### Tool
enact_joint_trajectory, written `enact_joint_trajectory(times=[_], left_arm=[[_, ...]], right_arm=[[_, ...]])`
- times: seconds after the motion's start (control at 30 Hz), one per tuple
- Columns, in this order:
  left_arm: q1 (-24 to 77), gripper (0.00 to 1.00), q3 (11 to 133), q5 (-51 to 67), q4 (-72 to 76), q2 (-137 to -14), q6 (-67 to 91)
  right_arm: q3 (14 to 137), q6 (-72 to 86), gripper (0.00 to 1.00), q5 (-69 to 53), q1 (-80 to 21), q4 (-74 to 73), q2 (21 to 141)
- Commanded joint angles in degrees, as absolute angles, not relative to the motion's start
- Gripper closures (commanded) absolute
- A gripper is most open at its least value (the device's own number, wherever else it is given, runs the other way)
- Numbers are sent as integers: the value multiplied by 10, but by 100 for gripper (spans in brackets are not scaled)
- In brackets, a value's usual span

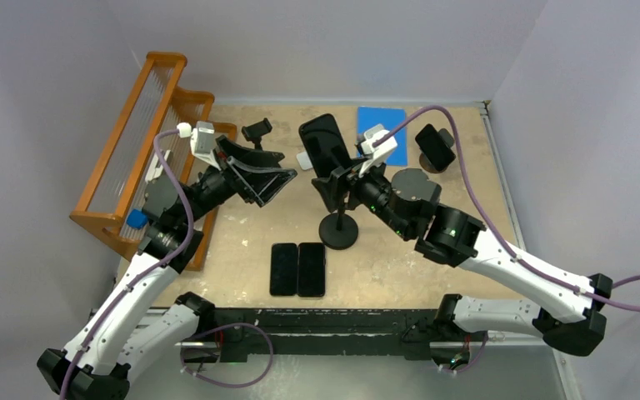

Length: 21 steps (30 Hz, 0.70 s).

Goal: Remove the phone from the phone stand

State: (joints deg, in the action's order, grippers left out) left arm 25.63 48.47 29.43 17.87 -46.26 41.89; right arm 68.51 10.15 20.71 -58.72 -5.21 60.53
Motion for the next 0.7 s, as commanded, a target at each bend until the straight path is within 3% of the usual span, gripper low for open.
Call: enact_joint_trajectory(times=[0.0,0.3,0.67], left_arm=[[258,27,514,290,181,-468,398],[258,29,531,302,167,-483,409],[258,38,575,324,182,-548,470]], right_arm=[[710,87,100,308,-619,78,604],[702,113,100,342,-664,102,631],[701,121,100,394,-702,110,655]])
